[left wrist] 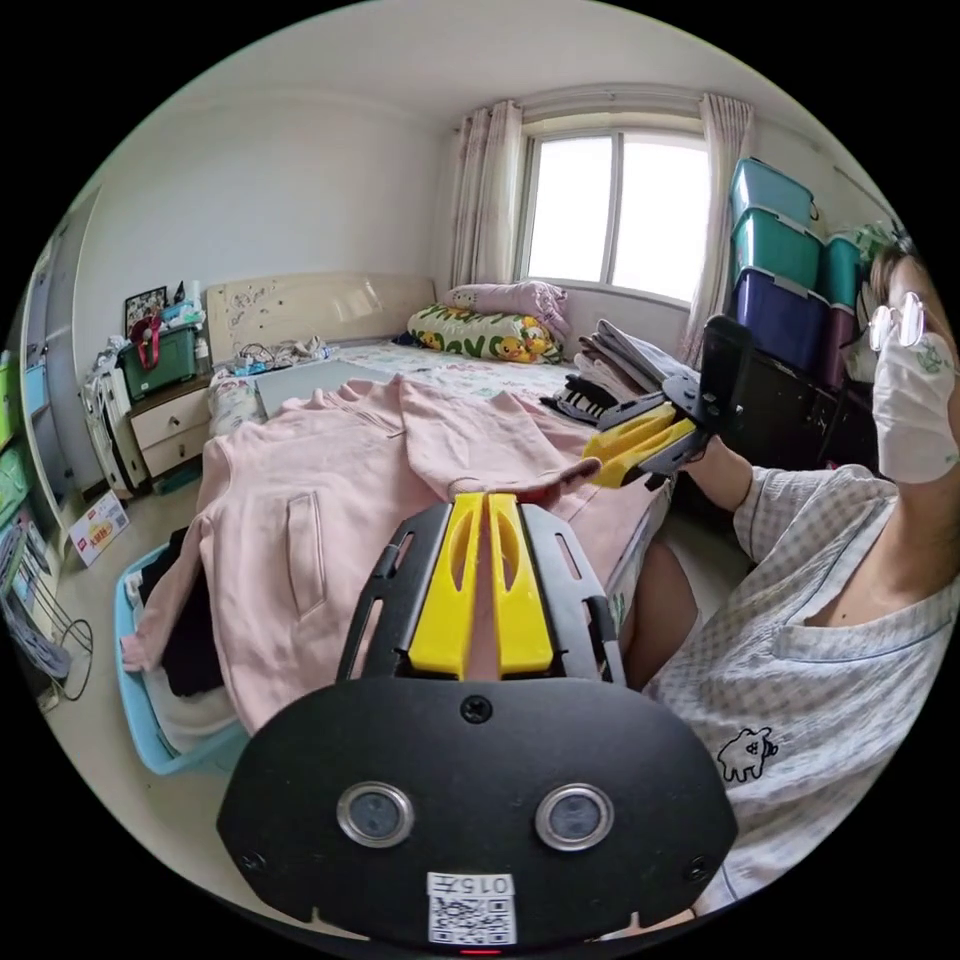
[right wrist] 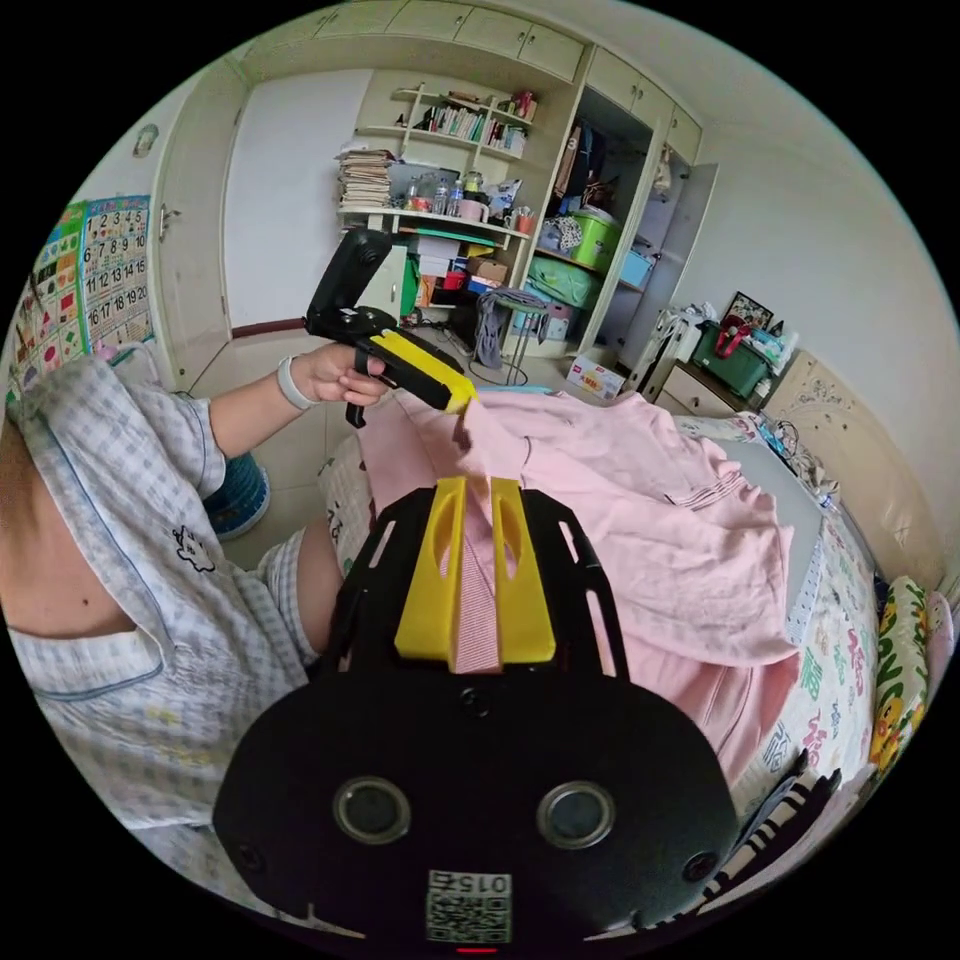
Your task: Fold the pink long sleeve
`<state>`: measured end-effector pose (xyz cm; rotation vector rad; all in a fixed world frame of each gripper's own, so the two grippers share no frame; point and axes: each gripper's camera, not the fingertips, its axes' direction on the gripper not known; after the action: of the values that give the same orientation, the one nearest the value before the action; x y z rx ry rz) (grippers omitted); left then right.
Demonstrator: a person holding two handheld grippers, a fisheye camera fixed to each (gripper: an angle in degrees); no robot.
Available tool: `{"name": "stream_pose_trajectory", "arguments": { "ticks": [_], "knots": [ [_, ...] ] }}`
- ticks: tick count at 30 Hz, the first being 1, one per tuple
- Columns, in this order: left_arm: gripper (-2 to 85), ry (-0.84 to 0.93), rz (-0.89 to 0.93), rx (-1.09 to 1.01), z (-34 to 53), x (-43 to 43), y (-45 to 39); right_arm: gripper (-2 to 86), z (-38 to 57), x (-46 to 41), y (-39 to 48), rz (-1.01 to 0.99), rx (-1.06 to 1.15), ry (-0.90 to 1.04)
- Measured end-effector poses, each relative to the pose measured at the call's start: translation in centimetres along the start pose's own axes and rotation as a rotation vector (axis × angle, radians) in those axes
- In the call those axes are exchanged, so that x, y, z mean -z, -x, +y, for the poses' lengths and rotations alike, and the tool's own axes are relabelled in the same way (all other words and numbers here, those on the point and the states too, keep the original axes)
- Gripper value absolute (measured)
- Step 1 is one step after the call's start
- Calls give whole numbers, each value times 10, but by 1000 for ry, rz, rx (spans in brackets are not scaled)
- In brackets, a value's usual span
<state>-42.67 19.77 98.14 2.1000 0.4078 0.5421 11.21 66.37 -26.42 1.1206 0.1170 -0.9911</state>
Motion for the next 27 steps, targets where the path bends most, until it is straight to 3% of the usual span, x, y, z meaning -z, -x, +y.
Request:
{"name": "stream_pose_trajectory", "arguments": {
  "ticks": [5,8,11,15,21,25,27],
  "knots": [
    [67,-166,-103,97,-11,40,48,82,39,76,-101,160,-156,-103],
    [78,-164,-73,127,-69,1,85,72,66,86,-183,310,-278,-56],
    [91,-108,-17,163,-146,-91,122,94,73,60,-245,415,-326,99],
    [111,85,47,231,-244,-281,173,123,66,13,-311,326,-338,263],
    [114,275,24,319,-293,-514,216,84,64,-15,-348,287,-380,213],
    [107,322,38,335,-297,-595,222,59,54,-13,-342,313,-378,207],
    [62,357,6,301,-304,-630,215,45,54,-2,-339,393,-394,199]
  ]
}}
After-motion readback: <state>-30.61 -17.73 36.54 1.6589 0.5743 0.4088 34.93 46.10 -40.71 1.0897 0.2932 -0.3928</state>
